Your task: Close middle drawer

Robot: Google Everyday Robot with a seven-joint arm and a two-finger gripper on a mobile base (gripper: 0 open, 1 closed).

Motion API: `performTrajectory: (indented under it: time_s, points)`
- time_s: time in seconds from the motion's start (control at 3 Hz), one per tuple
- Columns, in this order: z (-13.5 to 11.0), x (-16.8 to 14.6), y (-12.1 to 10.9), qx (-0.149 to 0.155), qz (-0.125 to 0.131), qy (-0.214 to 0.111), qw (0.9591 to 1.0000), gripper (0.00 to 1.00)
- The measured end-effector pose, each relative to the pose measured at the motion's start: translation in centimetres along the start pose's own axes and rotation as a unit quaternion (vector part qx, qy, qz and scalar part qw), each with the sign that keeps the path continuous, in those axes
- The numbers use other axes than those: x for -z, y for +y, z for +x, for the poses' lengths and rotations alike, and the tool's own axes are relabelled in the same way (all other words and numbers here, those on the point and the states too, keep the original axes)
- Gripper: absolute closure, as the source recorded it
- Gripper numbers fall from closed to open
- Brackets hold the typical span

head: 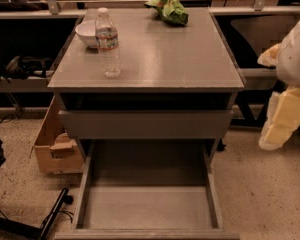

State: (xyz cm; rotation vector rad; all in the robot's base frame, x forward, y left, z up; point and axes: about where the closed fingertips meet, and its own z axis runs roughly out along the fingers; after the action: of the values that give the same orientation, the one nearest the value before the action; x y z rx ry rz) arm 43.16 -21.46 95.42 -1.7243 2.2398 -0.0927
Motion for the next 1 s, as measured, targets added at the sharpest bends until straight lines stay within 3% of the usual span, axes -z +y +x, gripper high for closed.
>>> performTrajectory:
  time_s: [0.33, 0.67, 1.0]
  points:
    - [0.5, -3.6, 2.3, -0.008, 0.018, 0.008, 0.9998, 0.0]
    - [2.0, -12.2, 6.2, -0.039, 0.004, 0.019, 0.999, 0.0]
    - [4.3, -19.6, 10.3, -0.056, -0.032, 0.06, 0.9961, 0.0]
